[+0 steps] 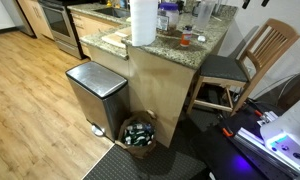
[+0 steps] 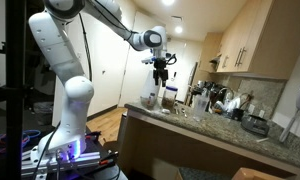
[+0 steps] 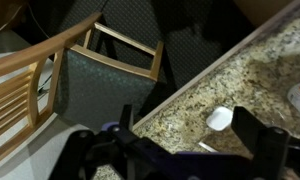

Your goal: Move the white object to the left then take the left spoon and put it in the clear cup

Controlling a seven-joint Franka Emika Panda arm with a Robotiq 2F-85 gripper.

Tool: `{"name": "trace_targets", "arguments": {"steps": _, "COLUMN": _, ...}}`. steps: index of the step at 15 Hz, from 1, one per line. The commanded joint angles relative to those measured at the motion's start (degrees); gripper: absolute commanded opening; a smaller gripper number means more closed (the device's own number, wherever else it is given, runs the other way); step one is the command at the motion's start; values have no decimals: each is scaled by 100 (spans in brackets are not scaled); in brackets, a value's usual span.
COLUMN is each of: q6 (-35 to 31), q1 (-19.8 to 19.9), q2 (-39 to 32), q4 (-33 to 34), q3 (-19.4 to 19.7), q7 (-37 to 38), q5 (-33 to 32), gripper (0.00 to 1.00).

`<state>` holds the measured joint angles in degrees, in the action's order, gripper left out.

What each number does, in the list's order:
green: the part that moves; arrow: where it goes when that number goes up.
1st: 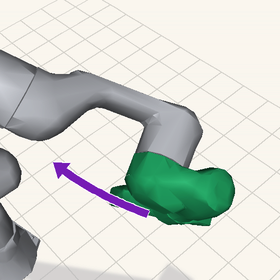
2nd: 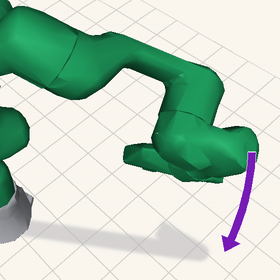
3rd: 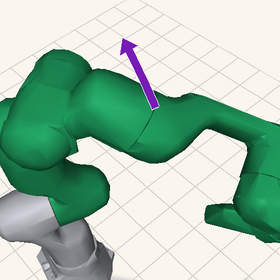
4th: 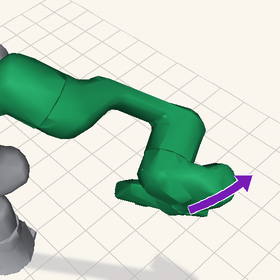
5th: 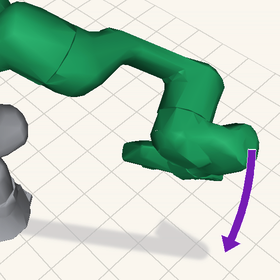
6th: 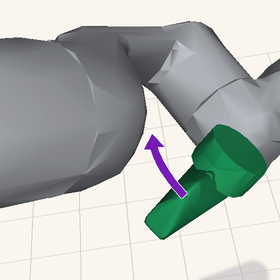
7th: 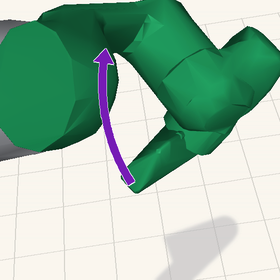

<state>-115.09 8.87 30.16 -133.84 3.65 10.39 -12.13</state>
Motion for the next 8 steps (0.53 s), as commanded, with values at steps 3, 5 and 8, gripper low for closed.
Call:
{"name": "trace_targets", "arguments": {"steps": 3, "q6": 175, "q1": 31, "q2": 162, "q4": 180, "q3": -8, "q7": 44, "q5": 219, "gripper": 100}}
{"name": "trace_targets", "arguments": {"steps": 5, "q6": 204, "q1": 80, "q2": -62, "q4": 288, "q3": 15, "q7": 185, "q5": 254, "gripper": 100}}
{"name": "trace_targets", "arguments": {"steps": 8, "q6": -283, "q1": 170, "q2": -840, "q4": 519, "q3": 260, "q7": 810, "q5": 886, "gripper": 100}}
